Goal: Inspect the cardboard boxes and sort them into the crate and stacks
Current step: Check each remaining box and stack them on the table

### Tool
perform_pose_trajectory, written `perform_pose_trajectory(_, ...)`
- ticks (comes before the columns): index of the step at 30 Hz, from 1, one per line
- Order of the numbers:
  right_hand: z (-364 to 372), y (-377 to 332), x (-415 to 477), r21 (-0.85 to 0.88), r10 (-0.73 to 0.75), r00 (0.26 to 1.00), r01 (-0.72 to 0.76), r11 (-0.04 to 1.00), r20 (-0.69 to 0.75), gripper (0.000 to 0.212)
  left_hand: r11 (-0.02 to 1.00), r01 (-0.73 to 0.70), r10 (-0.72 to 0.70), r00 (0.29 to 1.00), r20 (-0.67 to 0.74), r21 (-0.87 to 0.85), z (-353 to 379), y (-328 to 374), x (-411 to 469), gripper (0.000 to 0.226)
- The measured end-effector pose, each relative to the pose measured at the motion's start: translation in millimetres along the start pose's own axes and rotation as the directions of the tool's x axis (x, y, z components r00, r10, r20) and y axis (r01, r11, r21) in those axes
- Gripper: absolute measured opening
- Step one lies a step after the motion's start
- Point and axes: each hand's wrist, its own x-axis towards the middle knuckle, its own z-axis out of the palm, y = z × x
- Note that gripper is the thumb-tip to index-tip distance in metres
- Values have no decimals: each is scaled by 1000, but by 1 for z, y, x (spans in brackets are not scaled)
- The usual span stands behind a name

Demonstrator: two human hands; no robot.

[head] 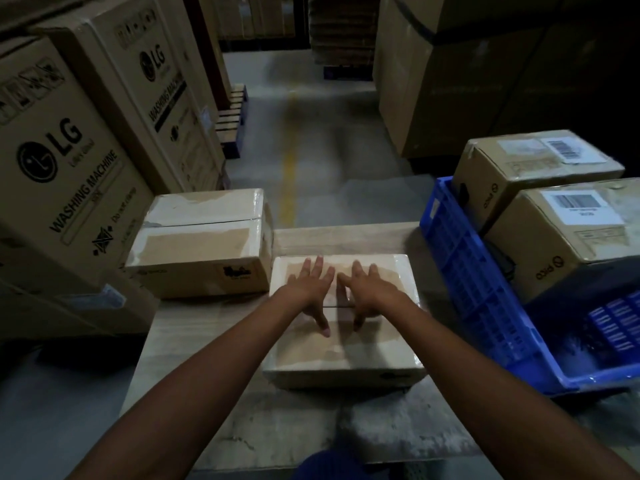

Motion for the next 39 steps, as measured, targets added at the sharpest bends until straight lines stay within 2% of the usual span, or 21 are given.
perform_pose_trajectory(5, -2, 4, -4, 2, -25, 1000, 25, 1000, -2, 122, 999, 10, -10, 1000, -1, -36, -4, 8, -1, 145)
perform_pose_trajectory(10, -5, 35, -10, -4, 27, 1000, -27, 1000, -8, 121, 999, -36, 34, 997, -71, -25, 3, 24, 6, 145)
perform_pose_trajectory(16, -3, 43, -10, -31, -15, 1000, 15, 999, -24, 123, 999, 18, -19, 1000, -8, -39, -5, 38, 7, 143)
perform_pose_trajectory(21, 0, 62, -25, -58, -42, 999, 42, 997, -5, 112, 998, -12, 10, 1000, -21, -58, -1, 62, 7, 141)
perform_pose_trajectory(26, 19, 73, -42, -93, -104, 993, 98, 991, -59, 107, 998, -13, 11, 999, -37, -57, 5, 73, -3, 138)
perform_pose_trajectory(32, 28, 64, -60, -137, -85, 994, 76, 988, -62, 88, 994, -104, 103, 994, -26, -36, 21, 81, -11, 130)
perform_pose_trajectory(37, 35, 61, -64, -169, -71, 996, 60, 984, -62, 93, 992, -123, 122, 992, -45, -29, 28, 84, -19, 123)
perform_pose_trajectory(39, 34, 60, -68, -154, -66, 995, 54, 987, -74, 89, 990, -141, 139, 989, -52, -27, 28, 87, -23, 116)
